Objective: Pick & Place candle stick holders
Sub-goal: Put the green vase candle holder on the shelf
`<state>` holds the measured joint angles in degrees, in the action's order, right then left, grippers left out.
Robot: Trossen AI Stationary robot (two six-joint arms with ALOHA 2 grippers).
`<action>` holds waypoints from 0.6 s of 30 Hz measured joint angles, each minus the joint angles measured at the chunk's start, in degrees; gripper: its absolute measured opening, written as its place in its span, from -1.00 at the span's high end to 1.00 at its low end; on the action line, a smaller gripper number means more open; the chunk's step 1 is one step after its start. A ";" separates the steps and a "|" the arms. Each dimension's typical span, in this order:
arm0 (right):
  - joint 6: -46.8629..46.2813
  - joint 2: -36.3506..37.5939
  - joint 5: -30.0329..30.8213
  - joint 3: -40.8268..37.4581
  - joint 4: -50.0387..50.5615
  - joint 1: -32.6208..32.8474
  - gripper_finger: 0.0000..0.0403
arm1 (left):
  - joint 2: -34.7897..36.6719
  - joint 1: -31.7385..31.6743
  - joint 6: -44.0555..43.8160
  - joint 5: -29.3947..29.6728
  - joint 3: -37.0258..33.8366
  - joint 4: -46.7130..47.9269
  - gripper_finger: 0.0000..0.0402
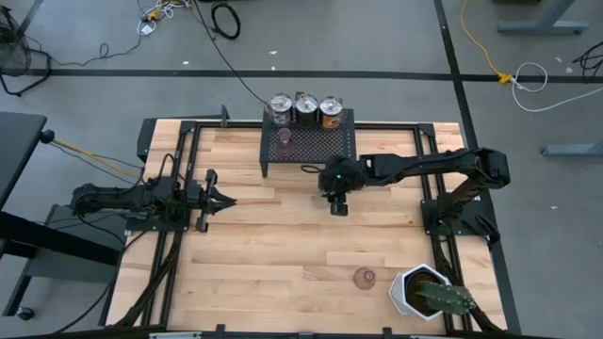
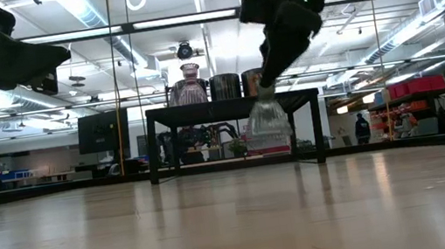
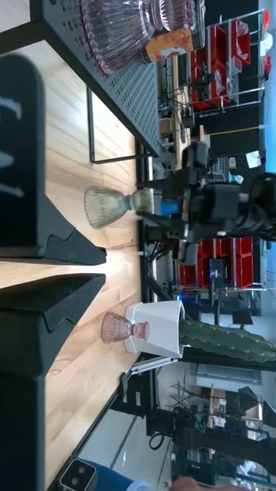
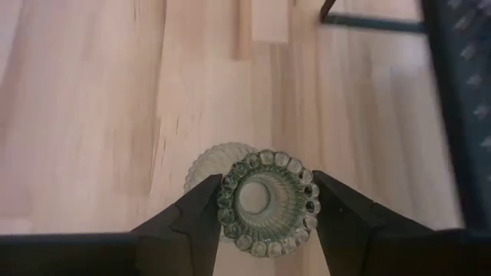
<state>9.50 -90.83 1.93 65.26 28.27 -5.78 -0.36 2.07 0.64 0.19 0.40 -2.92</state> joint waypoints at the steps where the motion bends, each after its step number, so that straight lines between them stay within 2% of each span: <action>1: -0.01 0.00 -0.01 0.89 0.51 0.07 0.11 | 0.00 0.00 0.00 0.00 0.00 0.02 0.83; 18: 0.00 0.00 0.15 14.56 10.79 0.17 0.11 | 0.00 -0.02 0.00 0.00 0.00 0.02 0.83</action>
<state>9.50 -90.83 2.08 79.82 39.06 -5.61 -0.36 2.04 0.64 0.19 0.40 -2.90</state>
